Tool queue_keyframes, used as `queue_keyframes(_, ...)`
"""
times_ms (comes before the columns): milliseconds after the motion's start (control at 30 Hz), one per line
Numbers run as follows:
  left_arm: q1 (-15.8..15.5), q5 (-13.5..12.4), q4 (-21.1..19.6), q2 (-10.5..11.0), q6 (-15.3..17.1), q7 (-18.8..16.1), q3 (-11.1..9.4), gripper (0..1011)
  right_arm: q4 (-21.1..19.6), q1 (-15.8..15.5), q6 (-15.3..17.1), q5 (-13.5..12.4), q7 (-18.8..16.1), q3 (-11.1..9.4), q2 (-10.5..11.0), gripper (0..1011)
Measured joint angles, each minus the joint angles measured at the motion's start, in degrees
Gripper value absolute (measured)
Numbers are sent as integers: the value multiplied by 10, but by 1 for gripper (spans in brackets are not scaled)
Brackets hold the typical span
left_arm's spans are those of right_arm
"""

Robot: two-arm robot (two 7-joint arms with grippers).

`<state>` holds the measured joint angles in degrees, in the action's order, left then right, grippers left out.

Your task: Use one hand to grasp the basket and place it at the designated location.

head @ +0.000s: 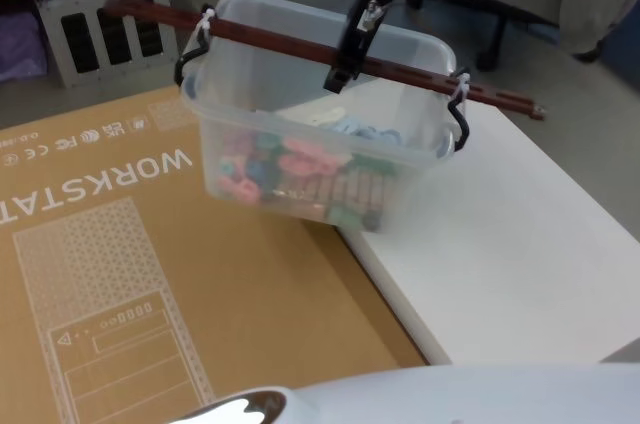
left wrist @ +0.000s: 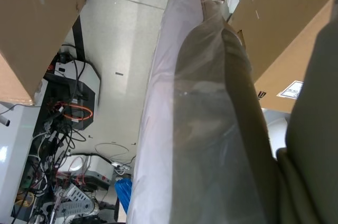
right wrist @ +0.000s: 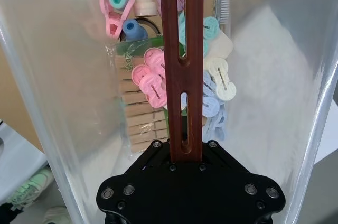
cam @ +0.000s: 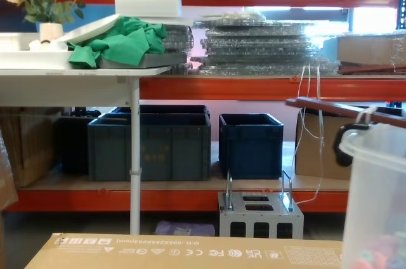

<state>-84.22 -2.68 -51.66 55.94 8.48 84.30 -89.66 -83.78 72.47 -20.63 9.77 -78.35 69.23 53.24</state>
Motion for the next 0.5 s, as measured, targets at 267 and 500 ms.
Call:
queue_keyframes(267,0,0,0,0,0,0,0,0,8,-10,18,-5,-8,-12,29,0)
queue_keyframes(500,0,0,0,0,0,0,0,0,25,-24,33,-20,-13,-23,53,0)
